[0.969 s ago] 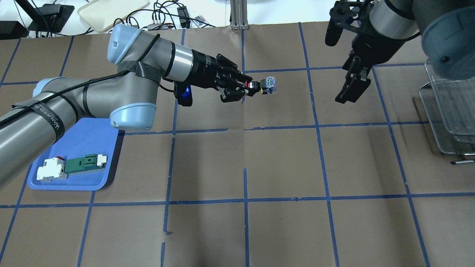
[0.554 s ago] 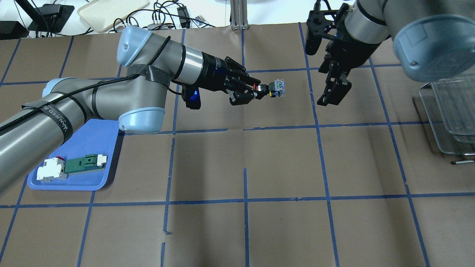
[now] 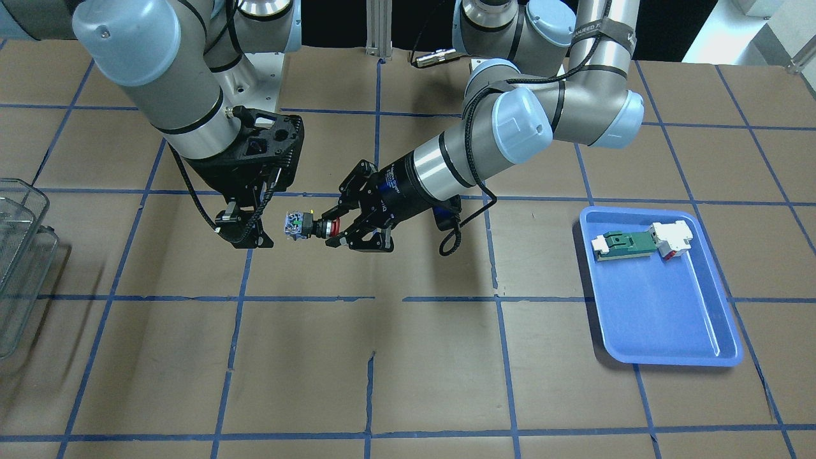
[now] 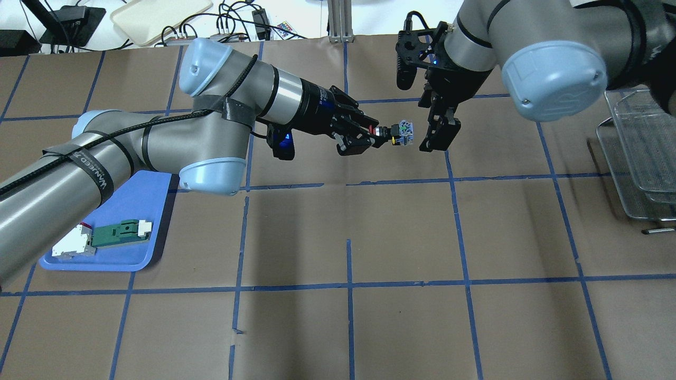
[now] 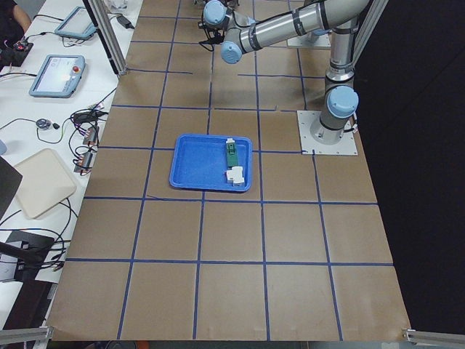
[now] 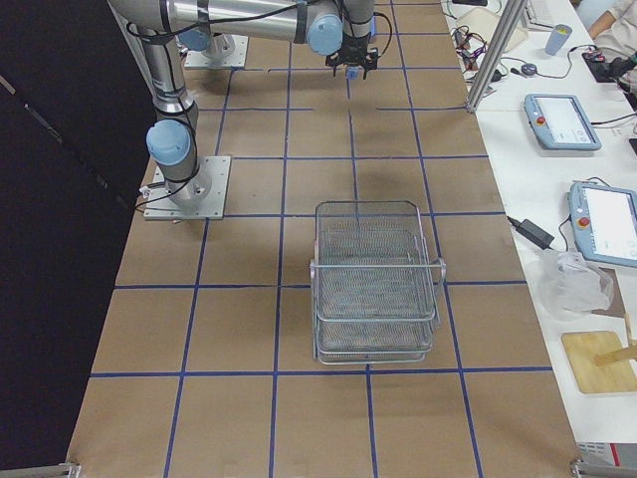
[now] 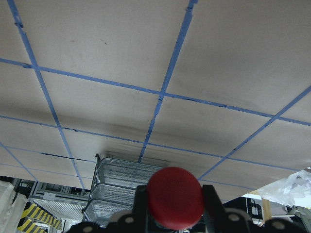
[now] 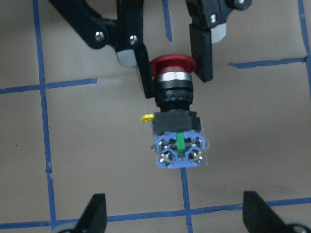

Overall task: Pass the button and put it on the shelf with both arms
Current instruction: 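Lower the right gripper onto the button's red head while the left holds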

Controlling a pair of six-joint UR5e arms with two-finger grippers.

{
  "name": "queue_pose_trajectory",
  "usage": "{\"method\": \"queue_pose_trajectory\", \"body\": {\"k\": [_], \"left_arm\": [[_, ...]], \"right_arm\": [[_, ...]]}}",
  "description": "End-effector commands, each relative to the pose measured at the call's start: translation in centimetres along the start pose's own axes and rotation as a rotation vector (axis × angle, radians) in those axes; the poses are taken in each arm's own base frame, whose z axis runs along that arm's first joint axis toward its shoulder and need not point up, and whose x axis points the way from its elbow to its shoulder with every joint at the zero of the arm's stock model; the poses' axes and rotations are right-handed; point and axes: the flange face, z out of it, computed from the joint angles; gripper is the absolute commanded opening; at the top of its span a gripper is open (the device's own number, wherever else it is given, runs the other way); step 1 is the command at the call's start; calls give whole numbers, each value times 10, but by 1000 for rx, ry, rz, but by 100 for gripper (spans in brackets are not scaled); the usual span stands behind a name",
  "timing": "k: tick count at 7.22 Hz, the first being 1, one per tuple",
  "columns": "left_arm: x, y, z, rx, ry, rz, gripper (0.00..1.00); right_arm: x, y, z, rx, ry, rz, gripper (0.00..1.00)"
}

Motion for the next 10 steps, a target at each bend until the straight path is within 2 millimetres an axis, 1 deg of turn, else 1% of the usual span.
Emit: {"method": "queue_pose_trajectory", "body": {"k": [1, 3, 4, 6, 7, 8, 9, 10], "left_arm": [[-4, 4, 2, 2, -1, 0, 0], [-6, 8, 3, -3, 4, 8, 0], [-6, 11, 2, -16, 18, 2, 0], [-6, 10, 2, -18, 24, -5, 0], [-6, 12, 0, -20, 27, -2, 0], [-6, 12, 0, -20, 27, -1, 0], [-6, 12, 0, -20, 27, -2, 0], [-6, 13, 0, -21, 28, -1, 0]], "right_arm": [[1, -3, 5, 13, 2, 0, 100], [1, -4, 10, 15, -6, 1, 100], [5, -7, 20, 10, -22, -4, 100], [-1, -22, 28, 10, -37, -20, 100], [0, -26, 23, 12, -26, -23, 100], [-1, -26, 23, 10, -27, -27, 100], [-1, -26, 21, 10, -21, -28, 65], [2, -21, 23, -6, -21, -32, 44]]}}
